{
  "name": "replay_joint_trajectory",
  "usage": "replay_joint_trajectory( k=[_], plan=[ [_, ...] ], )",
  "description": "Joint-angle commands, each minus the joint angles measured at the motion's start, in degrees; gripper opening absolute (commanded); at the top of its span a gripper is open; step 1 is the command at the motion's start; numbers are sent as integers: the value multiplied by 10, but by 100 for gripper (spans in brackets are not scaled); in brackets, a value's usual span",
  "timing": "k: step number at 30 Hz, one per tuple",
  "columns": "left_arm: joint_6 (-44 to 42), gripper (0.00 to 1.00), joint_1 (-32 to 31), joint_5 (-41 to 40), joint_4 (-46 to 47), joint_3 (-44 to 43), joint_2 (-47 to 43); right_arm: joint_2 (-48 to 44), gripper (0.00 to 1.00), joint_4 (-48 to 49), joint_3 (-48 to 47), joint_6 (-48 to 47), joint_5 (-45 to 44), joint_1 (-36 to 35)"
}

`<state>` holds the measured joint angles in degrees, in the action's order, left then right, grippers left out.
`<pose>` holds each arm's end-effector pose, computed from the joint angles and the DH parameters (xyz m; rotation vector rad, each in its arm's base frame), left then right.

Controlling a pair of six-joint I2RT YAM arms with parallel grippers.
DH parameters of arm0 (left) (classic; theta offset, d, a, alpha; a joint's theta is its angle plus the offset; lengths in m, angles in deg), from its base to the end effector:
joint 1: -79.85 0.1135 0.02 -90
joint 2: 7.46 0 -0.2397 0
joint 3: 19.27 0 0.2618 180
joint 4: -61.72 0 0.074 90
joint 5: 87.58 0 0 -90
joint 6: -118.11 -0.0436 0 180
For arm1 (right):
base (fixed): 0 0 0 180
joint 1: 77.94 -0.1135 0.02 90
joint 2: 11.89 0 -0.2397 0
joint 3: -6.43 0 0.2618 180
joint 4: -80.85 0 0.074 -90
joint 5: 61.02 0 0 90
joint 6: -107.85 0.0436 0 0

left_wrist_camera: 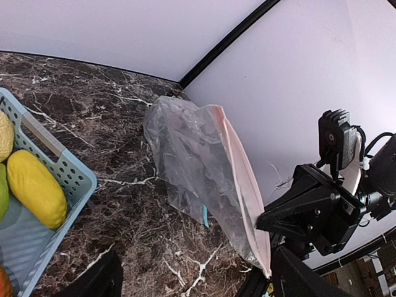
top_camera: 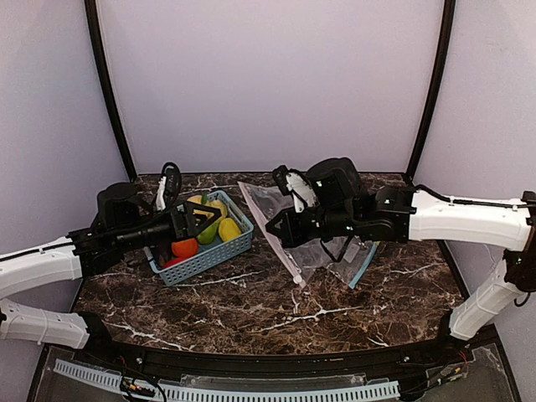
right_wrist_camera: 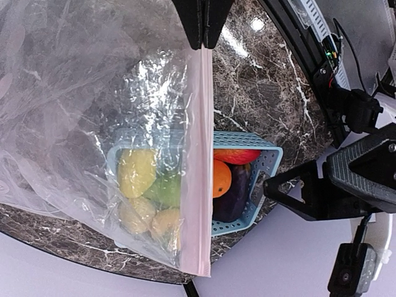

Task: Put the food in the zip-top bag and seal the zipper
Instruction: Open the zipper food storage bag.

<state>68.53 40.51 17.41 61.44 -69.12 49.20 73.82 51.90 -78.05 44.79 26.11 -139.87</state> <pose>0.1966 -0.1757 0.2684 0.1970 1.8467 -1.2311 0.1739 0.3214 0.2878 -0.6375 2.1289 0.8552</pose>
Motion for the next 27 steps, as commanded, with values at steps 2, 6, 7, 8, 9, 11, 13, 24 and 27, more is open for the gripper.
replay_joint_trajectory(
  k=[2,6,7,8,9,11,13,24,27],
  plan=[
    [52,83,-46,-30,109,-6,44,-5,0,67,10,17,46,-3],
    [65,81,-65,-19,144,-20,89,-9,0,84,16,16,59,-4],
    [70,79,-68,-15,156,-22,101,-10,0,87,16,15,60,-4],
    [73,78,-70,-13,162,-23,106,-10,0,87,16,15,61,-3],
    [76,75,-73,-11,171,-26,115,-11,0,88,16,14,61,-4],
    [75,72,-77,-9,177,-32,124,-11,0,88,17,13,63,-4],
    [72,71,-79,-9,176,-38,132,-9,0,89,19,12,65,-3],
    [77,56,-80,-7,172,-49,163,-8,0,92,19,7,68,-3],
    [79,53,-80,-5,173,-53,169,-9,0,92,20,5,67,-4]
  ],
)
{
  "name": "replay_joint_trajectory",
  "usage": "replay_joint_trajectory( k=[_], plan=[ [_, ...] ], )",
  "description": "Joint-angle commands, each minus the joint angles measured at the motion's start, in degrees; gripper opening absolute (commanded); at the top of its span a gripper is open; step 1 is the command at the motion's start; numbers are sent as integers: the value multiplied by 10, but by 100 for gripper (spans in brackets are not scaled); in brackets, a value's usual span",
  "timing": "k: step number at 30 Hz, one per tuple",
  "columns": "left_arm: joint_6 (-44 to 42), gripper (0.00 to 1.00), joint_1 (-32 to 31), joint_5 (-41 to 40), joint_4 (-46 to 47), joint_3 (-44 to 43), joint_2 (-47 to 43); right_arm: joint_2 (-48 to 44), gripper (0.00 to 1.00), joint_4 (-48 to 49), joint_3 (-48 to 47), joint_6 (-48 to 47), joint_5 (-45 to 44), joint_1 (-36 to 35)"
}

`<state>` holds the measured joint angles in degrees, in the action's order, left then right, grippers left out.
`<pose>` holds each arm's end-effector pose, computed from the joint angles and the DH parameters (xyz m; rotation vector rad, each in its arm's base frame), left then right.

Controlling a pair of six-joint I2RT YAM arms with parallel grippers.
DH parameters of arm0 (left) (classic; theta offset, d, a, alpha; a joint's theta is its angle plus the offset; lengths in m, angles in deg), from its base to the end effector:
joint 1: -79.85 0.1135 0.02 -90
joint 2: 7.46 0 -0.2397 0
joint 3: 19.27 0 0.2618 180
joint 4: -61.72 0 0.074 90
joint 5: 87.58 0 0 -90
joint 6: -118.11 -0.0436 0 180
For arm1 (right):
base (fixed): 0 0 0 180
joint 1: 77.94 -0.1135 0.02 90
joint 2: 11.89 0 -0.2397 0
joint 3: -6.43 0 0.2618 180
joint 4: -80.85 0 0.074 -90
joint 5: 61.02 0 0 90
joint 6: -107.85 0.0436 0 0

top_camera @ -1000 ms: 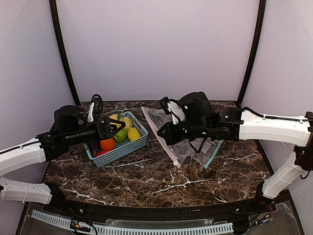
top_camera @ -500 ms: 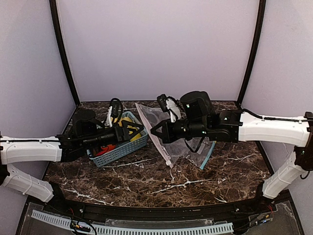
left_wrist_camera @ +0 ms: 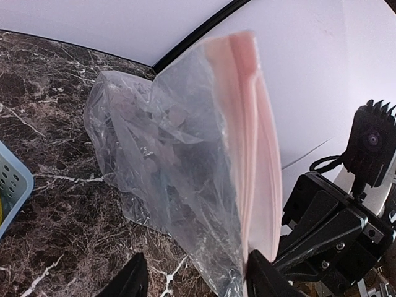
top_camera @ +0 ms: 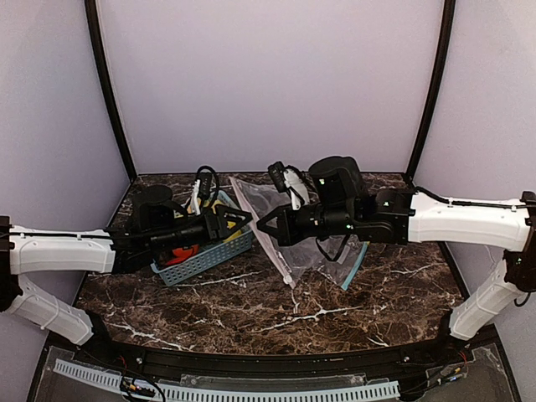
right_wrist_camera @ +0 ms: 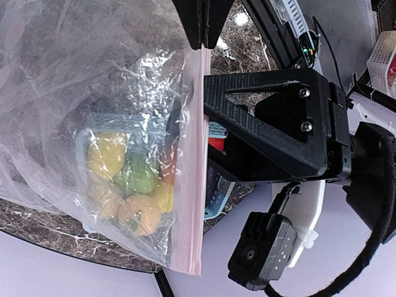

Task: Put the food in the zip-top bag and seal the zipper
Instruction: Open the zipper food storage bag.

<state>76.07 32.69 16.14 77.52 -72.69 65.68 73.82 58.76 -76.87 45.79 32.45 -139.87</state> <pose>0.2052 -0.2365 0.2466 0.1941 1.8432 -1.4188 0.1720 0.3282 0.2928 -0.6723 2.0554 1.0287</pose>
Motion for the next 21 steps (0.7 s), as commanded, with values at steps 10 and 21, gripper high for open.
replay_joint_trajectory(
  k=[10,21],
  plan=[
    [10,45,-9,16,20,-34,33,-9,0,23,11,-8,-2,-3],
    [-15,16,-17,-35,-81,-61,41,-24,0,1,11,-20,-54,-4]
  ],
)
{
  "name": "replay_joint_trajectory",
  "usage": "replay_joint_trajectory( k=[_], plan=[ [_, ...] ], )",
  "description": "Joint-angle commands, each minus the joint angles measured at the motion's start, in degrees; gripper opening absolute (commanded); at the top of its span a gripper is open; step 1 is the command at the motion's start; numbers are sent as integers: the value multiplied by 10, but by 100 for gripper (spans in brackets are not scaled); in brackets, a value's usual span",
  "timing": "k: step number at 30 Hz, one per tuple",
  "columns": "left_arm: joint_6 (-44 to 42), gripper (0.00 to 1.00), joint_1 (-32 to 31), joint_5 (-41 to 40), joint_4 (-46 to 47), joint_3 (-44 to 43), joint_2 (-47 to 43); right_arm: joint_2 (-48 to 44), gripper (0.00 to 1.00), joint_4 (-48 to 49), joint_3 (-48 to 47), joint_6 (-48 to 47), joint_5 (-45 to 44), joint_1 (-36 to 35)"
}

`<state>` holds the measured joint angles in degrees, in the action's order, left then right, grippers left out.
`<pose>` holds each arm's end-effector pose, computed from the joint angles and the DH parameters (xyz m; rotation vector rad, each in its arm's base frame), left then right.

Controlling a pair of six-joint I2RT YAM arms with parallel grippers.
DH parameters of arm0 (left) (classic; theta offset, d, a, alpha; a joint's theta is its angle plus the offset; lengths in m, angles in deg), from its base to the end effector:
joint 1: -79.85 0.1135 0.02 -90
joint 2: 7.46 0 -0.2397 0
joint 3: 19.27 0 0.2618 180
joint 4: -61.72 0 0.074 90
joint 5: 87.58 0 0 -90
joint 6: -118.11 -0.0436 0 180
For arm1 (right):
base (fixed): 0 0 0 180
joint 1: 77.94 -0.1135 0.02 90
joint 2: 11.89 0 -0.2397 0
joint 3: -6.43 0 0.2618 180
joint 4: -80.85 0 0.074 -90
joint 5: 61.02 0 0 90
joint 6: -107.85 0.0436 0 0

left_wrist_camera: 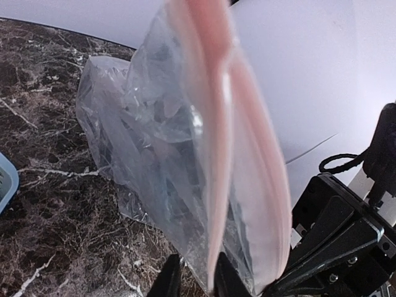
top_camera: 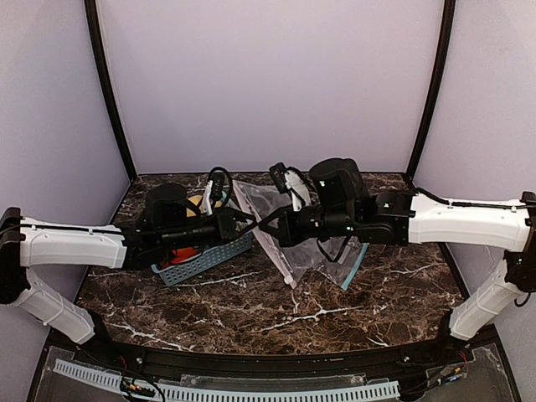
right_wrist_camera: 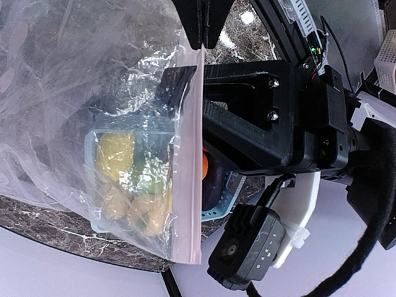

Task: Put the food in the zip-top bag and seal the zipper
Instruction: Open the zipper food storage bag.

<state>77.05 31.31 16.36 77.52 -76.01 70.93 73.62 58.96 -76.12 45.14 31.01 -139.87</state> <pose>0.2112 -0.2549 0.2399 0.2019 1.8902 -1.4346 0.1724 0.3267 0.2895 -0.6660 2.0537 0.9959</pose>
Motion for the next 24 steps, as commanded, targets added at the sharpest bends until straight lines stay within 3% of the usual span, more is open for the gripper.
replay_joint_trajectory(
  k=[1,6,13,16,20,24],
  plan=[
    [-35,13,-3,-60,-100,-34,-17,-25,0,-9,2,-17,-52,-4],
    [-63,2,-4,-137,-238,-50,-33,-42,0,-55,-10,-38,-121,-6],
    [-87,1,-5,-223,-344,-58,-43,-43,0,-116,-37,-70,-234,-22],
    [-89,1,-8,-217,-333,-59,-46,-29,0,-130,-47,-75,-259,-28],
    [-93,1,-16,-151,-258,-57,-43,-2,0,-133,-58,-73,-251,-34],
    [-94,1,-26,-110,-215,-70,-39,28,9,-133,-75,-74,-248,-40]
  ],
)
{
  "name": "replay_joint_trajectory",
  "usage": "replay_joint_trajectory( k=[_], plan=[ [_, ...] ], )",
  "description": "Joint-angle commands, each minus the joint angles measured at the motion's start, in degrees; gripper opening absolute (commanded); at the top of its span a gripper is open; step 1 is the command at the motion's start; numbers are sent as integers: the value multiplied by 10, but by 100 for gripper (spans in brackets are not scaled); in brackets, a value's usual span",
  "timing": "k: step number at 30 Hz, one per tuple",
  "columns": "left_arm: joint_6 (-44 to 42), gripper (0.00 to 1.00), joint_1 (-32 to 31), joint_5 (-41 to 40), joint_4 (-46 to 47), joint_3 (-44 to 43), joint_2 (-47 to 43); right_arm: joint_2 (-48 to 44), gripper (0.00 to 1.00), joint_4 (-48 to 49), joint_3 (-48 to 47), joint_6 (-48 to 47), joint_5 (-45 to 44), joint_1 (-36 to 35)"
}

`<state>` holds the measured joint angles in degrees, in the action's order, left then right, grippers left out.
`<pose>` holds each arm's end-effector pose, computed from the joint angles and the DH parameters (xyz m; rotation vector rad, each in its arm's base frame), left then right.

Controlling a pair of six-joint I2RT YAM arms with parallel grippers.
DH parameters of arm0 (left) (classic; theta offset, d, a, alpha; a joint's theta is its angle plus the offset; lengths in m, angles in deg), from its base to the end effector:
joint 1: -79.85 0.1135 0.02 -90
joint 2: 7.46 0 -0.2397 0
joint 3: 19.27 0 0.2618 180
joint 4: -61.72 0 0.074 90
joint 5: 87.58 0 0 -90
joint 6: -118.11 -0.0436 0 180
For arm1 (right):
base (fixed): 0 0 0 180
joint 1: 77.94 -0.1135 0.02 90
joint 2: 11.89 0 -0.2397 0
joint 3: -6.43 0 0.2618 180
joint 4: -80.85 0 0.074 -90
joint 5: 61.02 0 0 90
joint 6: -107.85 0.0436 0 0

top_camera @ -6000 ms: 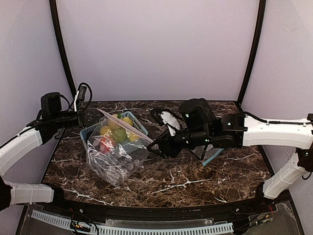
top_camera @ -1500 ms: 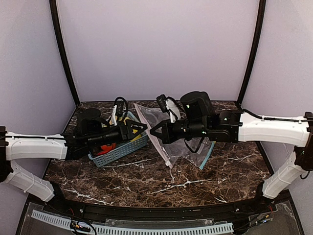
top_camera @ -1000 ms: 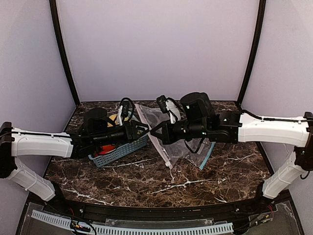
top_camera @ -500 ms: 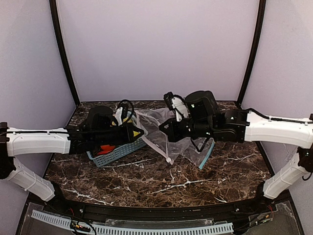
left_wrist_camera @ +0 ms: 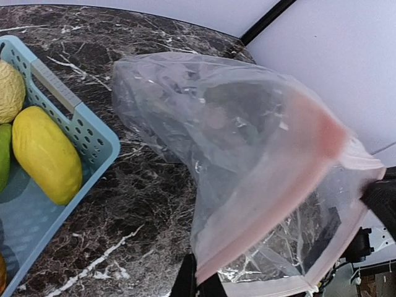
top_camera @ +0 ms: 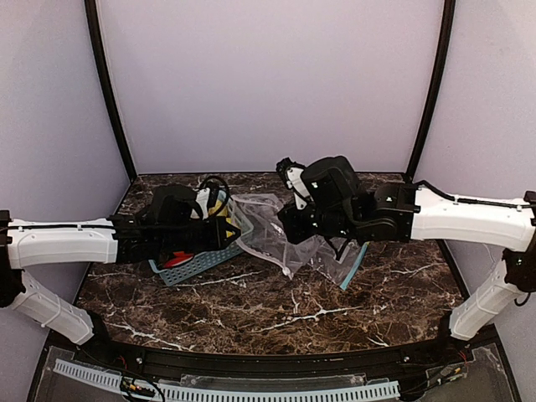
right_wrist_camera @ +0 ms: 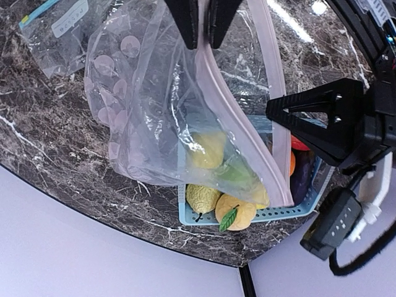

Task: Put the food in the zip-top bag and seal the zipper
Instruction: Open the zipper food storage bag.

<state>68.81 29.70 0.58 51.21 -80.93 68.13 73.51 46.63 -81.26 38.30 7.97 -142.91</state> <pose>0.2071 -0.2459 0.2340 0.1540 2.1316 -0.9562 0.1664 0.3193 0.3022 -0.6003 2.0420 0.5087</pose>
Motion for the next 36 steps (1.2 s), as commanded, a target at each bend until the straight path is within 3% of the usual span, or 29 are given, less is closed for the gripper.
replay_joint_trajectory(
  k=[1,13,23,27,33,36],
  plan=[
    [-12,1,-13,51,55,-22,-11,35,12,-10,-27,-6,-16,-10],
    [-10,1,-20,60,67,-28,-13,87,39,-42,-61,-18,-28,-10],
    [-8,1,-20,65,78,-26,-13,156,62,-102,-109,40,-150,-11],
    [-27,1,-20,32,40,-25,-27,170,51,-140,-128,73,-175,-2],
    [-41,1,-19,-116,-135,-9,-67,132,26,-180,-106,104,-193,20],
    [-39,1,-20,-149,-184,-5,-69,111,15,-199,-100,112,-202,24]
  ],
)
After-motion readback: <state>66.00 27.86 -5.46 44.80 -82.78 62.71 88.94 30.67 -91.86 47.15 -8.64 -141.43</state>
